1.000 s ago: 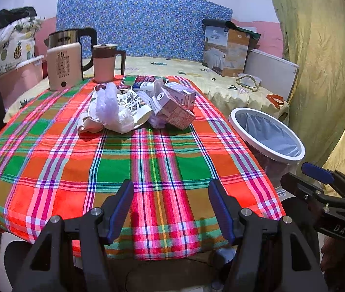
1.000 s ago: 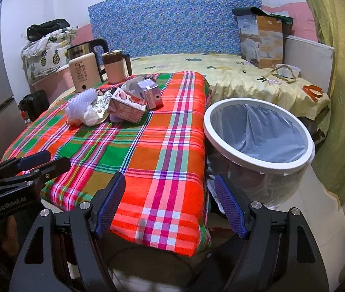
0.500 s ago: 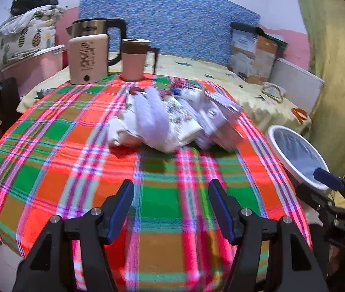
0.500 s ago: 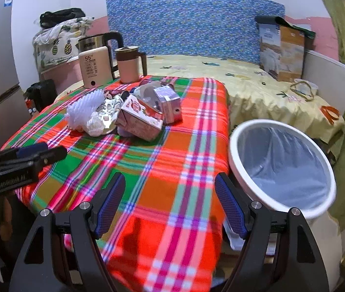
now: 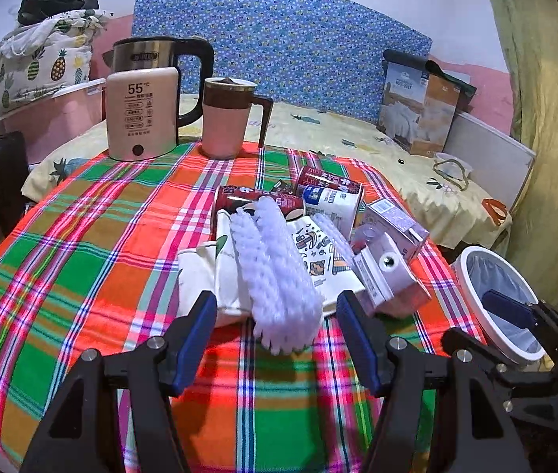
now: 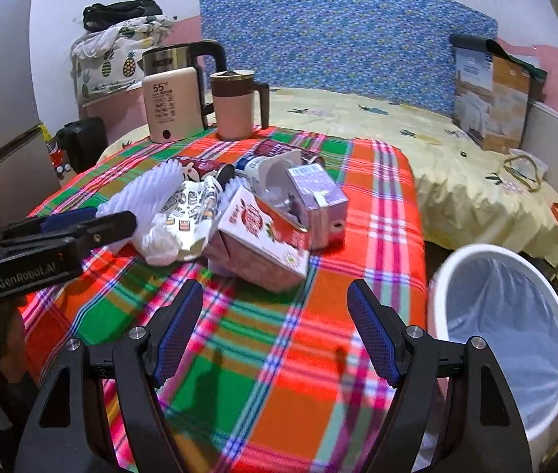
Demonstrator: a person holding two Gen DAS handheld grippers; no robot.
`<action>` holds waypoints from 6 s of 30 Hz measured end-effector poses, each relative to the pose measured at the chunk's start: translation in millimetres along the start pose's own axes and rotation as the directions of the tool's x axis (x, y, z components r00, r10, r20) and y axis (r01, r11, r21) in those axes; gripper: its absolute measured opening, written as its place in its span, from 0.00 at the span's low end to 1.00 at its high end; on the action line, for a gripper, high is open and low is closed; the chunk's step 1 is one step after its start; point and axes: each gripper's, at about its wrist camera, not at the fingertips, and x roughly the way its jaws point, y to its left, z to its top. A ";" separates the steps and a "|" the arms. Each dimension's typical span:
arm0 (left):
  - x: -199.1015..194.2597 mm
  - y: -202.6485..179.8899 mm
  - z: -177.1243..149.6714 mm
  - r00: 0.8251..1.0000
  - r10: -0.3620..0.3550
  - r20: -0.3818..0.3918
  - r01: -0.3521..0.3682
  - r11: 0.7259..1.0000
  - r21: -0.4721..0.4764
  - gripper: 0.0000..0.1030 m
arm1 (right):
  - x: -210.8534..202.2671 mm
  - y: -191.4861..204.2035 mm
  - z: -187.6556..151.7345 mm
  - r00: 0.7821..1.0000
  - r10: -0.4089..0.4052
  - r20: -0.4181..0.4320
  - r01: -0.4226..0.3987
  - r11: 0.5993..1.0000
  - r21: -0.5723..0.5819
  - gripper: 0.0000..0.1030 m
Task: Collect trash
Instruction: 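Grasp the white foam net with the left tool while the right tool grasps the pink juice carton, then carry the foam net and juice carton over the white bin and release both, then move both open tools back over the trash on the cloth, then grasp the white paper bag with the left tool while the right tool grasps the purple milk carton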
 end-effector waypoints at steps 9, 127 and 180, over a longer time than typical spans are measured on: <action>20.3 7.8 -0.7 0.999 -0.013 -0.049 0.012 0.999 -0.030 0.29 | 25.2 10.3 7.7 0.999 0.003 -0.049 -0.006 0.997 -0.074 0.74; -6.5 -121.0 -27.2 0.950 -0.291 -0.109 0.305 0.942 0.139 0.42 | -58.7 -90.6 -54.2 1.000 0.013 0.004 -0.014 0.944 0.330 0.51; 56.0 43.4 19.6 0.997 -0.009 -0.071 0.002 0.994 -0.107 0.33 | 71.1 -44.9 40.9 0.995 0.044 -0.093 -0.037 0.996 0.079 0.62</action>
